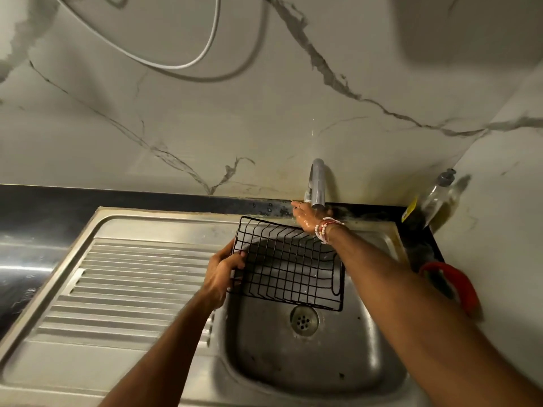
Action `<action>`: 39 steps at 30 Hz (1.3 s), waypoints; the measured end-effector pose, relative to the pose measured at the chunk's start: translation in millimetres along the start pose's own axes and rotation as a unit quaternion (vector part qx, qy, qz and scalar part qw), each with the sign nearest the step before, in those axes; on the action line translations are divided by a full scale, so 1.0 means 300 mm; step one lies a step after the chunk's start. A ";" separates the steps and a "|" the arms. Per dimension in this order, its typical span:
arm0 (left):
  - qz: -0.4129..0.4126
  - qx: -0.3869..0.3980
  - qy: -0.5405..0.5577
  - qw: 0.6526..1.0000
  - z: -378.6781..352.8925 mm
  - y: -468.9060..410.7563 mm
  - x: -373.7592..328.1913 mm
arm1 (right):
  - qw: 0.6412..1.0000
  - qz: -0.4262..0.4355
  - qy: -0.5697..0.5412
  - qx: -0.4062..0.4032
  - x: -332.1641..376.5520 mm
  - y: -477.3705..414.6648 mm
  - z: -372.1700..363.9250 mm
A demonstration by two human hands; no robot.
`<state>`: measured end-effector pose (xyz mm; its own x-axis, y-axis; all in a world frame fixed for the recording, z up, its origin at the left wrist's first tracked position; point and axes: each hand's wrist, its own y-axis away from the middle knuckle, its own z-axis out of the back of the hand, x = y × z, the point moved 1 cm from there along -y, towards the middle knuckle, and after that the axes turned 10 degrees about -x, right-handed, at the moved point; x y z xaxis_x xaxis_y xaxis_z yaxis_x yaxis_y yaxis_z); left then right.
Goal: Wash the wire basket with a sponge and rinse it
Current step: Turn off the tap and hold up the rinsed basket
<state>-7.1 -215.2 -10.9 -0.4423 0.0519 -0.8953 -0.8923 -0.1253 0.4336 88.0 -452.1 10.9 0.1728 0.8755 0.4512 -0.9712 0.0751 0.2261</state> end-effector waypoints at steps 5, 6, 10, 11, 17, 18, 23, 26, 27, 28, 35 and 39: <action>-0.001 -0.019 0.030 0.999 0.037 -0.001 0.004 | 0.934 -0.113 -0.310 -0.135 -0.089 0.041 0.057; -0.001 -0.027 0.035 0.999 0.044 -0.006 0.007 | 0.930 -0.111 -0.321 -0.140 -0.098 0.050 0.071; -0.012 -0.038 0.047 0.998 0.057 -0.014 0.002 | 0.931 -0.113 -0.307 -0.161 -0.120 0.070 0.064; -0.019 -0.037 0.046 0.998 0.056 -0.012 -0.004 | 0.923 -0.152 -0.314 -0.165 -0.136 0.076 0.054; -0.144 0.008 -0.008 0.990 0.051 0.053 0.009 | 0.838 -0.365 -0.392 0.105 -0.248 0.246 0.000; -0.180 0.017 -0.037 0.983 0.051 0.065 0.016 | 0.830 -0.361 -0.411 0.112 -0.259 0.260 -0.002; -0.282 0.012 -0.230 0.932 0.051 0.074 -0.005 | 0.832 -0.281 -0.478 -0.023 -0.297 0.298 -0.008; -0.277 0.049 -0.334 0.899 0.060 0.092 -0.048 | 0.872 -0.200 -0.408 -0.180 -0.319 0.330 0.004; -0.263 0.083 -0.311 0.910 0.058 0.102 -0.066 | 0.882 -0.177 -0.373 -0.226 -0.322 0.349 0.010; -0.247 0.114 -0.275 0.922 0.051 0.120 -0.090 | 0.887 -0.159 -0.340 -0.269 -0.319 0.374 0.019; -0.197 0.135 -0.165 0.957 -0.003 0.175 -0.090 | 0.841 -0.020 -0.339 -0.420 -0.368 0.532 -0.021; -0.113 0.116 -0.155 0.975 -0.015 0.192 0.044 | 0.899 -0.021 -0.331 -0.287 -0.456 0.563 -0.087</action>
<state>-64.0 -226.2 1.8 -0.2060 0.3539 -0.9123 -0.9507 0.1486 0.2723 -103.8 -546.7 -35.2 0.0865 0.4039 0.9107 -0.8536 0.5014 -0.1413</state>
